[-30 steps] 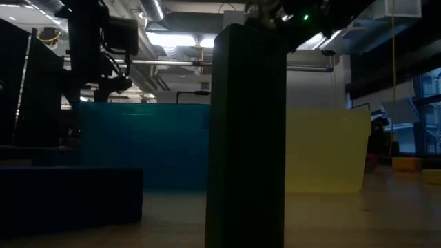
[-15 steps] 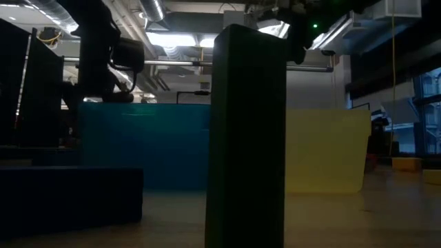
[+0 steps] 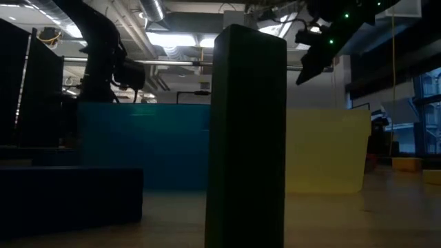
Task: Sort blocks by size
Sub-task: Put the green cylindrical block into the orange bin
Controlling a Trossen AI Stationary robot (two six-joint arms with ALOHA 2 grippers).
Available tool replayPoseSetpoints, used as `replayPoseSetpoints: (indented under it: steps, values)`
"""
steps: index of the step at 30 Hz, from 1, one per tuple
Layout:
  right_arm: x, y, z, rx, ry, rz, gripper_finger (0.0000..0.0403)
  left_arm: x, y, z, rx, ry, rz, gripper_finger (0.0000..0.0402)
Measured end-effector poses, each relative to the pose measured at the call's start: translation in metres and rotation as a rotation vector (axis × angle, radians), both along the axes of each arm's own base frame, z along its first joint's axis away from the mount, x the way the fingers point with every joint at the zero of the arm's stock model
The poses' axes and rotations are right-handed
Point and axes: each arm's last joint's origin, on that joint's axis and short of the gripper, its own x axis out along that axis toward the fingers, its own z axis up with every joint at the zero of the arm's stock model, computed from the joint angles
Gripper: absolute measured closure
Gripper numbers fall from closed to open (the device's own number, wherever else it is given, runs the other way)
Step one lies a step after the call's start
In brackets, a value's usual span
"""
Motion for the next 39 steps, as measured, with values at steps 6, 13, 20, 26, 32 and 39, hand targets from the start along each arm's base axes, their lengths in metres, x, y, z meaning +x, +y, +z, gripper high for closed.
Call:
replayPoseSetpoints:
  steps: [6, 13, 20, 26, 32, 39]
  values:
    - [-0.006, -0.004, -0.003, 0.036, 0.021, -0.012, 0.0189, 0.000, 0.016, -0.014, -0.038, -0.025, -0.014, 0.0196]
    - [-0.008, -0.002, -0.007, 0.070, 0.059, 0.000, 0.0189, -0.008, 0.027, -0.026, -0.088, 0.008, 0.011, 0.0197]
    - [-0.016, -0.002, -0.013, 0.125, 0.145, 0.004, 0.0189, -0.014, 0.034, -0.030, -0.118, -0.002, -0.041, 0.0258]
    - [-0.027, -0.014, -0.014, 0.178, 0.103, -0.010, 0.0189, -0.016, 0.037, -0.029, -0.131, -0.004, -0.097, 0.0286]
    - [-0.035, -0.022, -0.014, 0.258, 0.026, 0.040, 0.0189, -0.016, 0.037, -0.027, -0.131, -0.025, -0.121, 0.0286]
    - [-0.033, -0.021, -0.014, 0.301, -0.014, 0.112, 0.0189, -0.018, 0.034, -0.012, -0.110, -0.117, -0.150, 0.0286]
